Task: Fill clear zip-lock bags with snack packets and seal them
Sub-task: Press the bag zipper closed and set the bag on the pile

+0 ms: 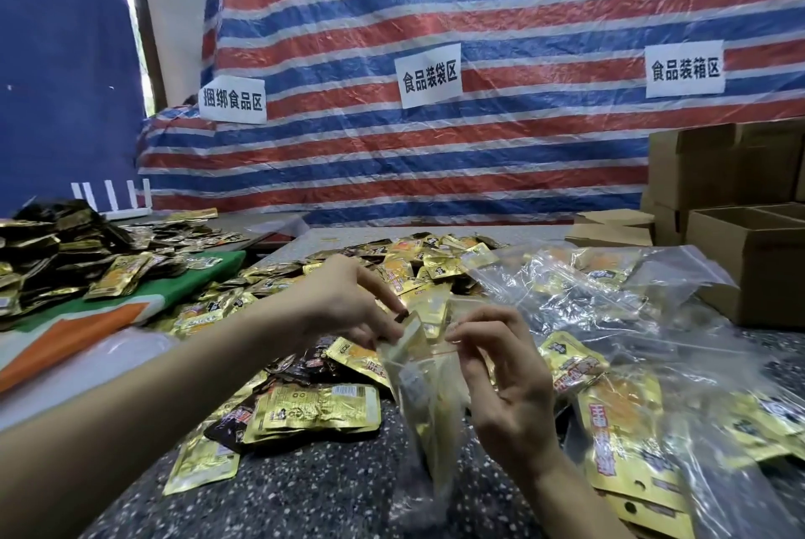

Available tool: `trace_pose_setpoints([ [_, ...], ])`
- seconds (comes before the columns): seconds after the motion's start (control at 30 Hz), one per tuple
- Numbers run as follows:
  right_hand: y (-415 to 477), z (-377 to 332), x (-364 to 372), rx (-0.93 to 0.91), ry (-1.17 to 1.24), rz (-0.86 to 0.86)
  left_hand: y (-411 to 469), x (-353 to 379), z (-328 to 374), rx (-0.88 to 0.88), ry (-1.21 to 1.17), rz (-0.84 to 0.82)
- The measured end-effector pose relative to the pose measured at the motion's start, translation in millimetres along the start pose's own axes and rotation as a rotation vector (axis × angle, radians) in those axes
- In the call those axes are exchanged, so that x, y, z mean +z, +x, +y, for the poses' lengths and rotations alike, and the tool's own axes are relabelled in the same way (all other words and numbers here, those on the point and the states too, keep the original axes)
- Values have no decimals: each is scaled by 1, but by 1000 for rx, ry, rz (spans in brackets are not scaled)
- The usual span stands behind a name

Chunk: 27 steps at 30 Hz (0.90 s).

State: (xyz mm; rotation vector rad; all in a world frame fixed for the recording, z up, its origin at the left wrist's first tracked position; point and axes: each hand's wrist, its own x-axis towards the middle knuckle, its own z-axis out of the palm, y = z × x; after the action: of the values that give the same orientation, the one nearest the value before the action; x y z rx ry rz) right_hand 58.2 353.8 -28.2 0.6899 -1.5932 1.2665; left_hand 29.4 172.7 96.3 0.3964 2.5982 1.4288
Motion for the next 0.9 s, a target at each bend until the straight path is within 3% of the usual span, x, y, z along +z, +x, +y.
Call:
trace_pose_setpoints([
  [0.3, 8, -11, -5, -94, -83, 74, -1, -16, 30, 295, -268, 204],
  [0.47, 12, -15, -11, -155, -128, 111, -2, -16, 15, 385, -294, 100],
  [0.53, 11, -15, -11, -144, -143, 104, 3, -18, -5, 359, -63, 70],
  [0.6, 11, -15, -11, -129, -134, 98, 9, -23, -34, 322, 387, 24],
  [0.67, 11, -15, -11, -131, -119, 97, 13, -30, -69, 196, 675, -125],
  [0.77, 12, -15, -11, -140, -112, 90, 12, -37, -118, -32, 708, -293],
  [0.9, 12, -16, -11, -139, -105, 80, 6, -39, -153, 10, 679, -227],
])
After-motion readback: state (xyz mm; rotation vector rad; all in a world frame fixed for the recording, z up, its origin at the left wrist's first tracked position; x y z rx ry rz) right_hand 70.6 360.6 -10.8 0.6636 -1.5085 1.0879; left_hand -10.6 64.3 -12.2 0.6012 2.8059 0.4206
